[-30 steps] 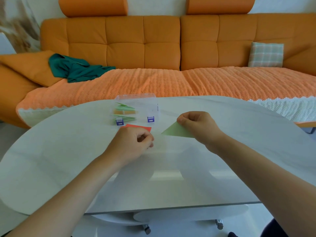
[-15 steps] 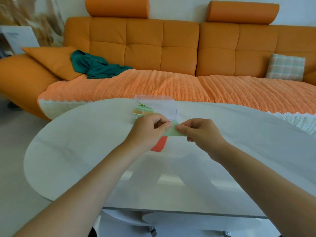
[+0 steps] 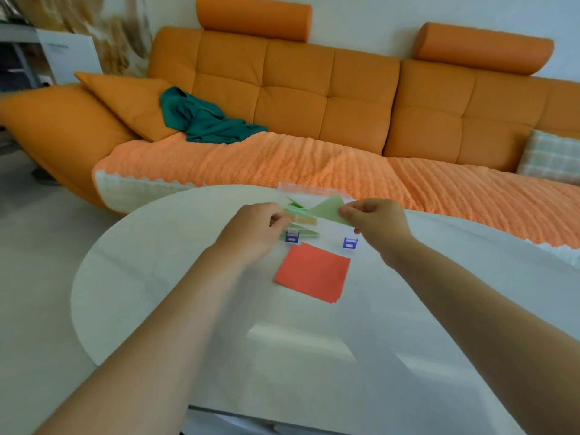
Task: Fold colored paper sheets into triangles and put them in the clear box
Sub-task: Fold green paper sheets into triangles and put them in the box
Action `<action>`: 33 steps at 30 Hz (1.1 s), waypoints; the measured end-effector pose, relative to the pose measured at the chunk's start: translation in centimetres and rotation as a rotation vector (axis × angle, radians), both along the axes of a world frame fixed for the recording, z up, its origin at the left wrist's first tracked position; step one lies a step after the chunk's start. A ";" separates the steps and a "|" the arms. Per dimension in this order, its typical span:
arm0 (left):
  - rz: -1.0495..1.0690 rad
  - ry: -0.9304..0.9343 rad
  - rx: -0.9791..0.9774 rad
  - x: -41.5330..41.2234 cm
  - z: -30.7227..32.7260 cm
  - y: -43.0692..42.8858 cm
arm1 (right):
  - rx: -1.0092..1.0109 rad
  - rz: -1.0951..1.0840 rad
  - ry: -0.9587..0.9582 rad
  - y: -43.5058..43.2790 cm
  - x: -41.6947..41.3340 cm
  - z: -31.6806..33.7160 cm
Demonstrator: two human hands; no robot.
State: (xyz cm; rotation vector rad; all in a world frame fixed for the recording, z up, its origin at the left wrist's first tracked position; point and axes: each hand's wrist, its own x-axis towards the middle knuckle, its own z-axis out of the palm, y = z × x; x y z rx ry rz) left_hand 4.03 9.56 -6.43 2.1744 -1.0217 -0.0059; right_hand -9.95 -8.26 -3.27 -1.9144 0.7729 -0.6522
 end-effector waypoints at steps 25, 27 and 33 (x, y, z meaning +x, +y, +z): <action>-0.065 -0.199 0.223 2.0 -3.1 -2.2 | -0.446 0.248 0.521 -0.9 9.1 -1.9; -0.052 -0.208 0.226 1.9 -3.0 -2.4 | -0.425 0.303 0.507 -0.1 8.1 -1.4; -0.030 -0.257 0.235 1.8 -3.1 -2.6 | -0.413 0.454 0.528 1.4 7.1 -1.8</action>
